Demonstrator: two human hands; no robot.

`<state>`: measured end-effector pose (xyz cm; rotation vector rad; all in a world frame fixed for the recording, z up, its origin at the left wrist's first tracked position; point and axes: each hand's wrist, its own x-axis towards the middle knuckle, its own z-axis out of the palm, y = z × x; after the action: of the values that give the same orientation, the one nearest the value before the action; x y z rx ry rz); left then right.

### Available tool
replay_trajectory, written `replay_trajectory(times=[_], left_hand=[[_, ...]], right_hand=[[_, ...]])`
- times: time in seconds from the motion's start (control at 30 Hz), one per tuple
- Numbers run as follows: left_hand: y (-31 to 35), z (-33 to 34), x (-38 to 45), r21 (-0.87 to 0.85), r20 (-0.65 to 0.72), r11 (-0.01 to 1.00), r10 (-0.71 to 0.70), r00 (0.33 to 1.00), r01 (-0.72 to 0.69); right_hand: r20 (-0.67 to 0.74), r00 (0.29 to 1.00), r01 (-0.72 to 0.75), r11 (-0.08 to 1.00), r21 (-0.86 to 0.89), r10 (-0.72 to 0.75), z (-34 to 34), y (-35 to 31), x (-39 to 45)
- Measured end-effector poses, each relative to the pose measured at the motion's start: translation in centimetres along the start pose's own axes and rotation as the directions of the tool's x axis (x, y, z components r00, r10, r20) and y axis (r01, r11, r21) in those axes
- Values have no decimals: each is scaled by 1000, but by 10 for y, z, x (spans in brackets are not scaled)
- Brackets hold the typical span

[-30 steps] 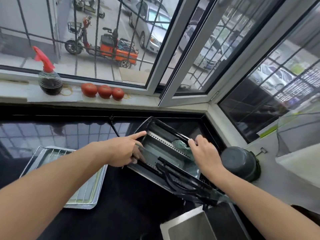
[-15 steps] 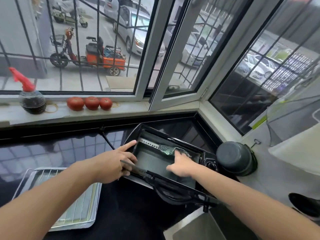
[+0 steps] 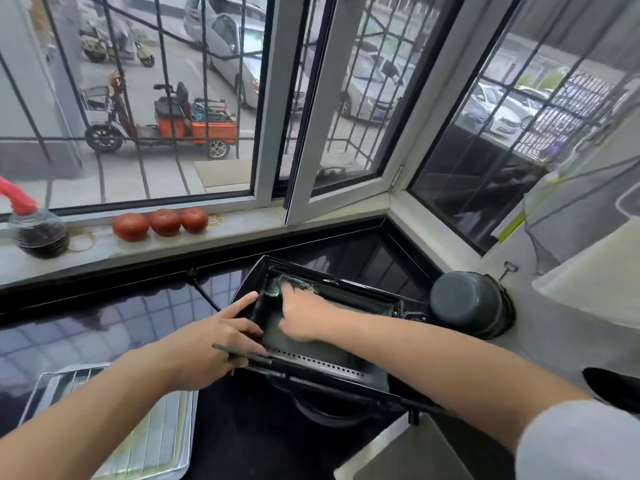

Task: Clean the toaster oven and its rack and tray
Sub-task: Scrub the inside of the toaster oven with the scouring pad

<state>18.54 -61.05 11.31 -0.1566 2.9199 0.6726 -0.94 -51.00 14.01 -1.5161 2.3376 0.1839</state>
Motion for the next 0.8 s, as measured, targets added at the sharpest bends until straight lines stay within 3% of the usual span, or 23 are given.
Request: replay_trajectory(times=[0.1,0.27,0.37,0.47,0.63,0.7,0.8], left_hand=[[4,-4,1,-43,3,999,-33,999,33],[4,-3,1,-39,-1,999,-31,1000,31],[4,-2,1,-39,-2,999,-31,1000,31],[4,-3,2,-33,7,999,-30,1000,30],[4,-1,2,-4,17,1000,-30,999,30],[4,-2,0,-13,10,1000,-20,1000,20],[6,-3,0,-14,8,1000,-26,1000,26]], right_hand=[[2,1000,-29,999,19,29,2,26,-19],[127,904,-421,901,104,408,7,86,-49],[181,883,-462,871,166,434,3,81,-45],[185,926,-357,924,138,330,8,59,-35],[48,998,46,993,109,-52,3,19,-19],[65,992,102,990,98,-108,-1,12,-11],[60,995,70,994,85,-76,0,19,-10]])
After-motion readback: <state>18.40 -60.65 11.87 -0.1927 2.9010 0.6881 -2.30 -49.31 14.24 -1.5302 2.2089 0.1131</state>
